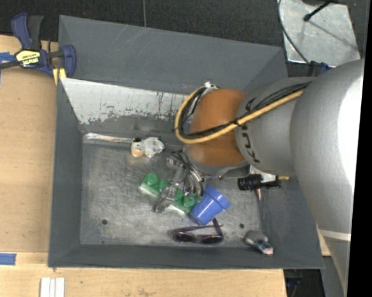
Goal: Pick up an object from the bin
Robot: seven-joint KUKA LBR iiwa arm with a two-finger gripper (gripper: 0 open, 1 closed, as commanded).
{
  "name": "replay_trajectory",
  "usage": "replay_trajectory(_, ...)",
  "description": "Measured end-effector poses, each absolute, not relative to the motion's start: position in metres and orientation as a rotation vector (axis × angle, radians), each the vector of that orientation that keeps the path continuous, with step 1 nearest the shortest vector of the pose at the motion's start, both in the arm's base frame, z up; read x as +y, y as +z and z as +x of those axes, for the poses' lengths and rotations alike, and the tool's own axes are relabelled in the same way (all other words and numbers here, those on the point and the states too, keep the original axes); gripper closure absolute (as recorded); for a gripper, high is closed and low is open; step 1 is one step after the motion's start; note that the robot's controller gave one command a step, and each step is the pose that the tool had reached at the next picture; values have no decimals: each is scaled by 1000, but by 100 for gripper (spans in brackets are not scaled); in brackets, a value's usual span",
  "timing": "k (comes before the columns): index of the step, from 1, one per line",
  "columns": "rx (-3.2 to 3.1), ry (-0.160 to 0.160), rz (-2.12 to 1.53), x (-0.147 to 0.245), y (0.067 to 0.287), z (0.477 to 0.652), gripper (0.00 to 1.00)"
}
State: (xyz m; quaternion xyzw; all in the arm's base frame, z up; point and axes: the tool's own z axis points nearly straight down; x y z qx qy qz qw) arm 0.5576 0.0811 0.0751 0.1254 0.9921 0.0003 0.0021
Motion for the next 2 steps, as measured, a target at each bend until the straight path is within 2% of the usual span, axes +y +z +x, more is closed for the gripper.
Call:
replay_trajectory(1, 3080, 9, 382, 86, 74, 563, 100)
replay_trajectory(2, 3084, 9, 381, 87, 74, 561, 100)
